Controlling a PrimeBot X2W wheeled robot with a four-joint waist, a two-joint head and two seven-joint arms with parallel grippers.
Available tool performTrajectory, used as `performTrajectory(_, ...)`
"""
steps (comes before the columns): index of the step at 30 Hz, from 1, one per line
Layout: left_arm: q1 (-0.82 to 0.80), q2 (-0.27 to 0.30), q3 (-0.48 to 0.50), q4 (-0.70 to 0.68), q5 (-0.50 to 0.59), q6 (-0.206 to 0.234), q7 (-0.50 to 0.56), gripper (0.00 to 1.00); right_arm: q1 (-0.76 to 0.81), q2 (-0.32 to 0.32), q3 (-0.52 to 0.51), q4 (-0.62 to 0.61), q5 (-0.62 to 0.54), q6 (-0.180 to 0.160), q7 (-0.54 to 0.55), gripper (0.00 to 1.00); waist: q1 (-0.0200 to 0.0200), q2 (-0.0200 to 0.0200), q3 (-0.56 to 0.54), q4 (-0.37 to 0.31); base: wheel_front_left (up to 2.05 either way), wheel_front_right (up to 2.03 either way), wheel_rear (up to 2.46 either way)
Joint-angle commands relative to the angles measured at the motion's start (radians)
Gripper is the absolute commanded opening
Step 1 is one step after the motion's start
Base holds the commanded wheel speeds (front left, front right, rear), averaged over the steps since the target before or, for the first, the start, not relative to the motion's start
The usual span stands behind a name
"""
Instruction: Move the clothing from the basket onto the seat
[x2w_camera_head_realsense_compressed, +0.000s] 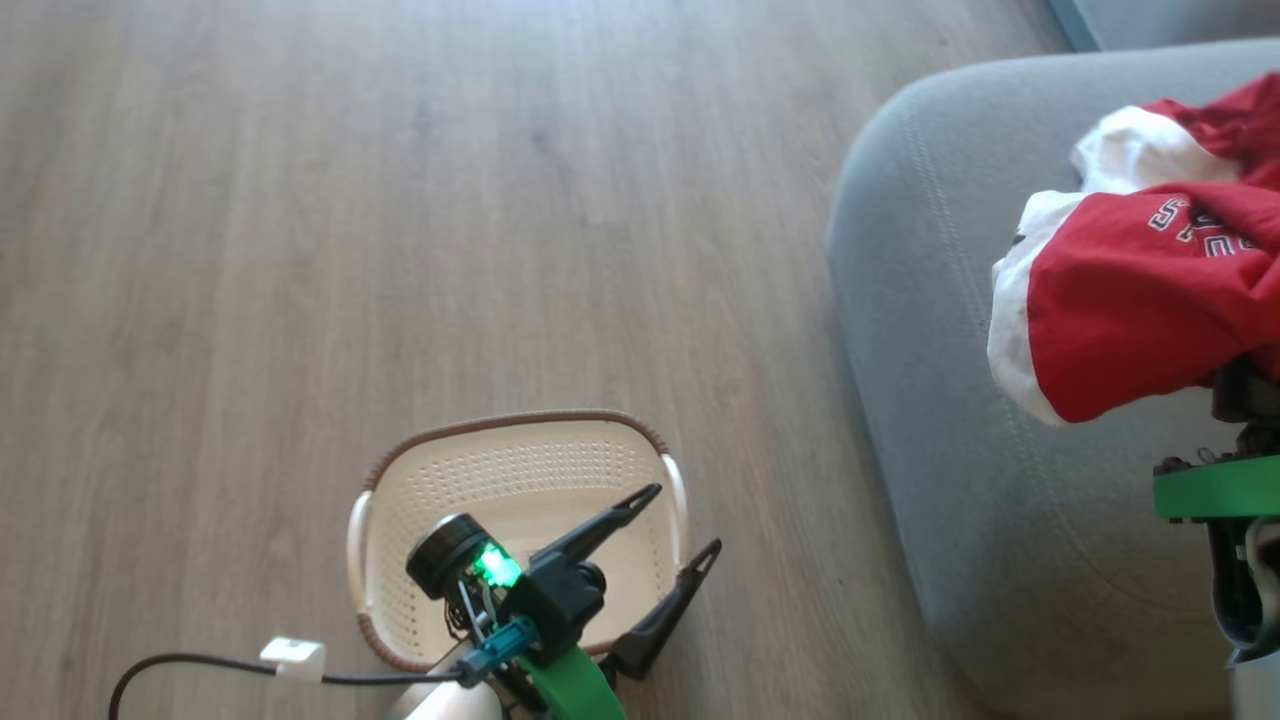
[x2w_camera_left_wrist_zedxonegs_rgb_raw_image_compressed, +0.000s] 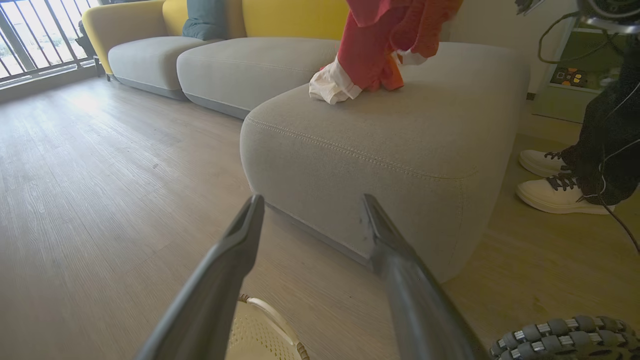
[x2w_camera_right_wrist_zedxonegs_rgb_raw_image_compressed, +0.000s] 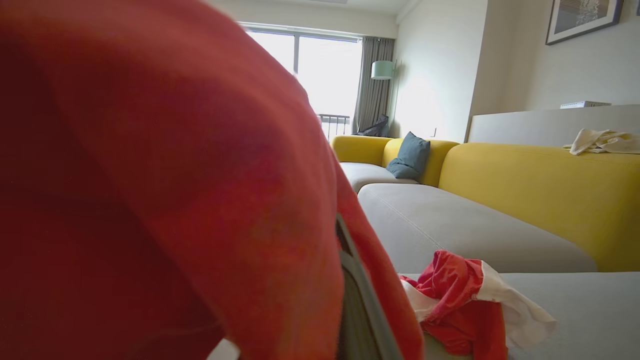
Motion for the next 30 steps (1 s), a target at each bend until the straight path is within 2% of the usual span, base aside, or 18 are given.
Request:
performTrajectory(1,-0.033,0.008,0.040,-0.035,0.002,-0.001,-0.005,1.00,-0.025,-0.006,0.008,-0.042,-0.013,0.000,-0.002,0.00,0.0000,0.0000,0.017,-0.033,0.00,0.00,0.00)
performTrajectory(13,-0.069,0.017,0.008,-0.067,0.018,-0.001,-0.005,1.00,-0.025,0.011,-0.052,-0.066,-0.022,0.000,-0.007,0.00,0.0000,0.0000,0.071,-0.230,0.00,0.00,0.00)
performTrajectory(14,-0.069,0.017,0.008,-0.067,0.018,-0.001,-0.005,1.00,-0.025,0.011,-0.052,-0.066,-0.022,0.000,-0.007,0.00,0.0000,0.0000,0.071,-0.230,0.00,0.00,0.00)
performTrajectory(21,-0.054,0.011,0.004,-0.075,0.024,-0.001,-0.005,1.00,-0.007,0.028,-0.075,-0.063,-0.016,0.000,-0.012,0.00,0.0000,0.0000,0.051,-0.342,0.00,0.00,0.00)
performTrajectory(30,-0.041,0.000,0.000,-0.083,0.040,-0.001,-0.005,1.00,0.031,0.049,-0.114,-0.064,-0.005,0.000,-0.017,0.00,0.0000,0.0000,0.044,-0.411,0.00,0.00,0.00)
